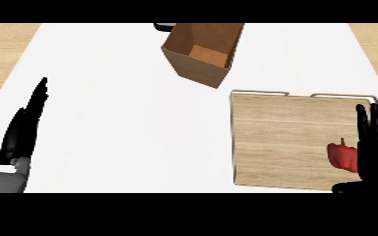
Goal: Pick the bell pepper from the tray and place it in the cardboard box
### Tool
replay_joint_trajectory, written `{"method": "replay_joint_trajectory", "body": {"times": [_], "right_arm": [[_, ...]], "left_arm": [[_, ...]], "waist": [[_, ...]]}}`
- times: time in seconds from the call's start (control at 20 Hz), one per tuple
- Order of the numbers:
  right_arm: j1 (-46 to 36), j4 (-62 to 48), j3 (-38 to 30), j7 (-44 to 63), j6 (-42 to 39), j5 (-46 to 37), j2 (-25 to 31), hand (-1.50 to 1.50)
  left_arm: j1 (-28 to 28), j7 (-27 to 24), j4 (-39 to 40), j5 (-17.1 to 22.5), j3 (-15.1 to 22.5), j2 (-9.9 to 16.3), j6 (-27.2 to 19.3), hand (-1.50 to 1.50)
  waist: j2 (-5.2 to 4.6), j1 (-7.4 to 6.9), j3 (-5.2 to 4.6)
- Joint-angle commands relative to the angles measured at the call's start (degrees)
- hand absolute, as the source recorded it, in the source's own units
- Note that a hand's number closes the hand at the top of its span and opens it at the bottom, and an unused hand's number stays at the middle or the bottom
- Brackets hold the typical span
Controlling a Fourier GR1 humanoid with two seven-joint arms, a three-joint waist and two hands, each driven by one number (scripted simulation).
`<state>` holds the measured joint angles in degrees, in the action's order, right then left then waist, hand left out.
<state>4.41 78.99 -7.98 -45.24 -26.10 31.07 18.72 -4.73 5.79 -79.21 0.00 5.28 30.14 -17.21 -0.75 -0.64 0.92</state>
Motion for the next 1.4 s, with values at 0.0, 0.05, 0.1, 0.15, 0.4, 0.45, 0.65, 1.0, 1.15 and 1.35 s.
{"method": "replay_joint_trajectory", "body": {"times": [0.0, 0.05, 0.1, 0.15, 0.4, 0.45, 0.65, 1.0, 1.15, 1.35], "right_arm": [[-0.71, -8.60, -3.58, -13.93, -12.16, -0.93, 2.63, -1.50], [-1.01, -9.91, -4.36, -15.10, -11.72, -2.50, 3.78, -1.50], [-0.57, -11.29, -6.09, -15.62, -10.84, -3.84, 6.22, -1.50], [-1.23, -12.57, -6.02, -17.25, -9.27, -6.50, 6.57, -1.50], [-0.86, -14.56, -4.63, -21.16, -5.44, -17.27, 14.85, -1.50], [-1.51, -14.08, -3.62, -21.77, -4.63, -19.56, 16.49, -1.50], [-1.87, -16.45, -0.17, -25.77, -0.73, -27.11, 19.81, -1.50], [-6.91, -23.83, 6.83, -30.50, 5.31, -36.33, 21.15, -1.50], [-7.25, -26.24, 8.04, -32.64, 7.95, -38.93, 22.51, -1.50], [-12.11, -31.90, 9.35, -32.52, 10.56, -40.67, 20.88, -1.50]], "left_arm": [[-0.25, -0.08, 0.61, -0.11, -0.88, 0.28, -0.45, 0.00], [-0.10, -1.64, 1.50, -0.55, -0.18, -0.54, -0.43, 0.00], [1.07, -1.72, 1.47, -0.38, -0.29, 0.02, 0.13, 0.00], [-0.52, -0.70, 0.30, -0.20, -0.45, 0.62, 0.65, 0.00], [-0.06, -1.19, 0.82, 0.04, -0.78, 0.59, 1.01, 0.00], [-1.84, -0.56, 2.67, 0.40, -1.39, 0.51, 1.18, 0.00], [-1.15, -1.44, 1.82, -1.14, 0.00, -0.41, 0.38, 0.00], [-2.78, -1.89, 3.83, -0.78, -1.15, -0.10, 1.58, 0.00], [-2.18, -0.76, 2.34, -0.73, -1.61, 0.93, 2.40, 0.00], [-1.86, -3.90, 5.36, -0.31, -3.13, 0.63, 2.87, 0.00]], "waist": [[-0.05, -0.46, -0.08], [-0.16, -0.16, -0.20], [-0.05, -0.44, -0.20], [0.07, -0.54, -0.18], [0.20, -1.14, -0.23], [-0.04, -0.46, -0.32], [0.17, -1.26, -0.34], [0.10, -1.54, -0.48], [0.45, -0.99, -0.59], [0.31, -1.05, -0.65]]}}
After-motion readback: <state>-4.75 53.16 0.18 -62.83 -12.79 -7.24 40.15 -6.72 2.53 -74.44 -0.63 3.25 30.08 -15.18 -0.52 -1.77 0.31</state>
